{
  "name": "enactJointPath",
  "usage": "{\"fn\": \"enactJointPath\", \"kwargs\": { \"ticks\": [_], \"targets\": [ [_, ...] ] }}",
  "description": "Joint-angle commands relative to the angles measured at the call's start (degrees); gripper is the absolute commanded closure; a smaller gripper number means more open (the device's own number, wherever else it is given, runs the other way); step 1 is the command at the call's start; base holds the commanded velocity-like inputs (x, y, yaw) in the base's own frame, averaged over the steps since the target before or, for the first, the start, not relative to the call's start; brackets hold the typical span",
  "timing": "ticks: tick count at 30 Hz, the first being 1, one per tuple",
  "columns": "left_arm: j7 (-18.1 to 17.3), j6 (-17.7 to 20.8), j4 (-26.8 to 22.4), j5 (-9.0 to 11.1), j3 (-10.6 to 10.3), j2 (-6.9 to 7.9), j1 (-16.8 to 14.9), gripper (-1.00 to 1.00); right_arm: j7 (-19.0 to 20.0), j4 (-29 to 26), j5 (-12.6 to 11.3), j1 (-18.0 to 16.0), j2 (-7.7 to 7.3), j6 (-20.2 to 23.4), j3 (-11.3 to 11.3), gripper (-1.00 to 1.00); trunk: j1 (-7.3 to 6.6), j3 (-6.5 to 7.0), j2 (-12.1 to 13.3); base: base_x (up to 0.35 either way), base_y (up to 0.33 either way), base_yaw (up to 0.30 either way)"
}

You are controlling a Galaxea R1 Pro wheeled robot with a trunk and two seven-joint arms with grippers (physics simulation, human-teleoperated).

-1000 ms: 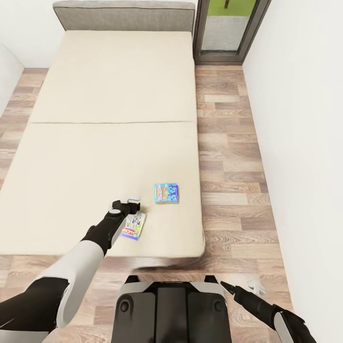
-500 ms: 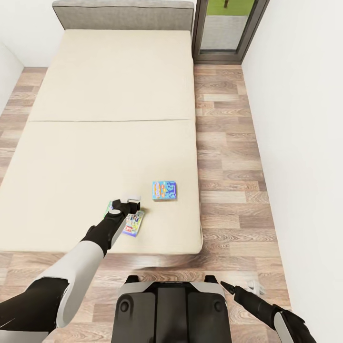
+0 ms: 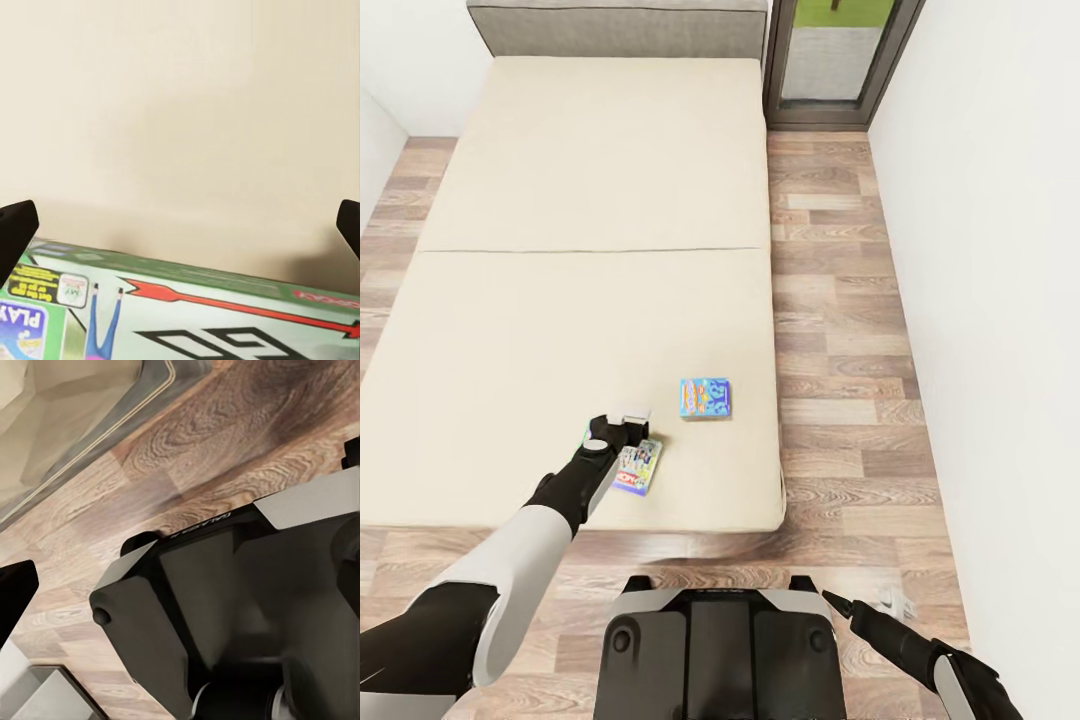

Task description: Put all the toys in the child's room - the three board games (two on the bed and one on the table), the two jigsaw puzzles on the table, and the tennis ball on the table - inside the toy box on the table in the child's room.

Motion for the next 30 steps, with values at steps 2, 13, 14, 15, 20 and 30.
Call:
{"fn": "enactJointPath", "kwargs": {
  "ticks": [2,13,14,15,20,30],
  "targets": [
    [0.31,0.18,-0.09,-0.52,-0.27,0.08,0.01,-1.00,0.09,-0.02,-0.39,-0.02,0.01,0.46,-0.13,-1.00,0.03,-0.23,-0.09,0.000,0.000,0.000],
    [0.29,-0.22,-0.09,-0.57,-0.27,0.26,0.00,-1.00,-0.04,-0.02,-0.46,-0.02,0.10,0.41,-0.10,-1.00,0.03,-1.24,-0.09,0.000,0.000,0.000],
    [0.29,-0.22,-0.09,-0.58,-0.28,0.27,0.00,-1.00,-0.06,-0.02,-0.46,-0.02,0.10,0.40,-0.11,-1.00,0.03,-1.33,-0.09,0.000,0.000,0.000],
    [0.29,-0.23,-0.09,-0.59,-0.28,0.27,0.00,-1.00,-0.05,-0.02,-0.46,-0.02,0.10,0.39,-0.12,-1.00,0.03,-1.43,-0.09,0.000,0.000,0.000],
    [0.29,-0.24,-0.09,-0.60,-0.29,0.21,0.00,-1.00,-0.08,-0.02,-0.46,-0.02,0.05,0.43,-0.13,-1.00,0.03,-1.89,-0.09,0.000,0.000,0.000],
    [0.29,-0.24,-0.09,-0.61,-0.26,0.22,0.00,-1.00,-0.11,-0.02,-0.46,-0.02,0.10,0.39,-0.13,-1.00,0.03,-2.79,-0.09,0.000,0.000,0.000]
  ]
}}
